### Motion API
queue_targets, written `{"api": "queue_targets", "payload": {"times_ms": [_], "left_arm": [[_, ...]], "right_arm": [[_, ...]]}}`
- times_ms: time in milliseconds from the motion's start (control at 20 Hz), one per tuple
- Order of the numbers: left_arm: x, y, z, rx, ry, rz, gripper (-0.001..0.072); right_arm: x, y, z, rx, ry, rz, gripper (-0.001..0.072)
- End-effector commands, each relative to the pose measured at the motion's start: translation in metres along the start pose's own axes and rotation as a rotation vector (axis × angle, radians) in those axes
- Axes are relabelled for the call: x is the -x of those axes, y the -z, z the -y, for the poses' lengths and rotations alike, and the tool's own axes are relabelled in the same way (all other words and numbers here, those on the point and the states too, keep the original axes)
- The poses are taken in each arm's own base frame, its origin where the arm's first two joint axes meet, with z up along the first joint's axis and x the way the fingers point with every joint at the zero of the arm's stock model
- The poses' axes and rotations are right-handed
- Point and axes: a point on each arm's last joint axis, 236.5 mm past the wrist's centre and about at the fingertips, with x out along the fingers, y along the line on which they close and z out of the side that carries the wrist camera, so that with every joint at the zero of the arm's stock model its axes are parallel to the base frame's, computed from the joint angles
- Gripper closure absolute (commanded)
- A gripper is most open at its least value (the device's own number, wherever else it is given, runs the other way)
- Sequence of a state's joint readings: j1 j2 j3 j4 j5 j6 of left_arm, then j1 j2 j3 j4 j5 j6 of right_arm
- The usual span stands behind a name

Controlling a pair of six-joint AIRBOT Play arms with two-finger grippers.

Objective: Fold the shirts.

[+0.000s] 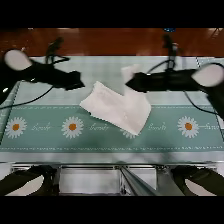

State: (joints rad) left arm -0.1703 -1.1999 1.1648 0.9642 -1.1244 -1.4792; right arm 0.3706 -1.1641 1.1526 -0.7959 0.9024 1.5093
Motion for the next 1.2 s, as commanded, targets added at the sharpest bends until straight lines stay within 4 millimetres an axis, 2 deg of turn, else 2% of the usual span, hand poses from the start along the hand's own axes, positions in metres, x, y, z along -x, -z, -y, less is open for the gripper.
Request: {"api": "queue_targets", "payload": {"times_ms": [0, 100, 200, 300, 450, 550, 650, 700, 800, 900, 1000, 1050, 1150], "left_arm": [[0.037, 0.045, -0.047, 0.073, -0.083, 0.101, 0.0671], [0.036, 0.071, -0.056, 0.099, -0.093, 0.096, 0.0671], [0.029, 0.088, -0.061, 0.116, -0.095, 0.077, 0.0671], [0.021, 0.096, -0.067, 0.135, -0.1, 0.061, 0.0671], [0.017, 0.096, -0.07, 0.144, -0.102, 0.066, 0.0671], [0.016, 0.094, -0.069, 0.153, -0.092, 0.074, 0.0671], [0.015, 0.09, -0.07, 0.157, -0.091, 0.086, 0.0671], [0.016, 0.089, -0.07, 0.157, -0.093, 0.092, 0.0671], [0.018, 0.086, -0.073, 0.159, -0.099, 0.104, 0.0671], [0.03, 0.077, -0.082, 0.182, -0.112, 0.132, 0.0671], [0.051, 0.069, -0.093, 0.226, -0.126, 0.154, 0.0671], [0.062, 0.066, -0.098, 0.242, -0.135, 0.172, 0.0671], [0.082, 0.063, -0.105, 0.259, -0.156, 0.225, 0.0671]], "right_arm": [[-0.096, -0.003, -0.021, -0.003, -0.056, -0.095, 0.0691], [-0.131, 0.002, -0.021, -0.025, -0.071, -0.142, 0.069], [-0.158, 0.013, -0.018, -0.042, -0.079, -0.191, 0.069], [-0.178, 0.019, -0.013, -0.053, -0.079, -0.216, 0.069], [-0.2, 0.015, 0.003, -0.081, -0.064, -0.196, 0.0681], [-0.211, 0.011, 0.009, -0.122, -0.069, -0.166, 0.0512], [-0.214, 0.013, 0.004, -0.104, -0.106, -0.174, 0.0291], [-0.209, 0.015, 0.001, -0.087, -0.119, -0.188, 0.0293], [-0.184, 0.002, 0.001, -0.087, -0.137, -0.204, 0.03], [-0.13, -0.024, 0.002, -0.075, -0.157, -0.204, 0.0301], [-0.056, -0.047, 0.012, -0.019, -0.113, -0.189, 0.0301], [-0.014, -0.054, 0.025, 0.023, -0.026, -0.173, 0.0301], [0.065, -0.058, 0.065, 0.094, 0.252, -0.108, 0.0301]]}}
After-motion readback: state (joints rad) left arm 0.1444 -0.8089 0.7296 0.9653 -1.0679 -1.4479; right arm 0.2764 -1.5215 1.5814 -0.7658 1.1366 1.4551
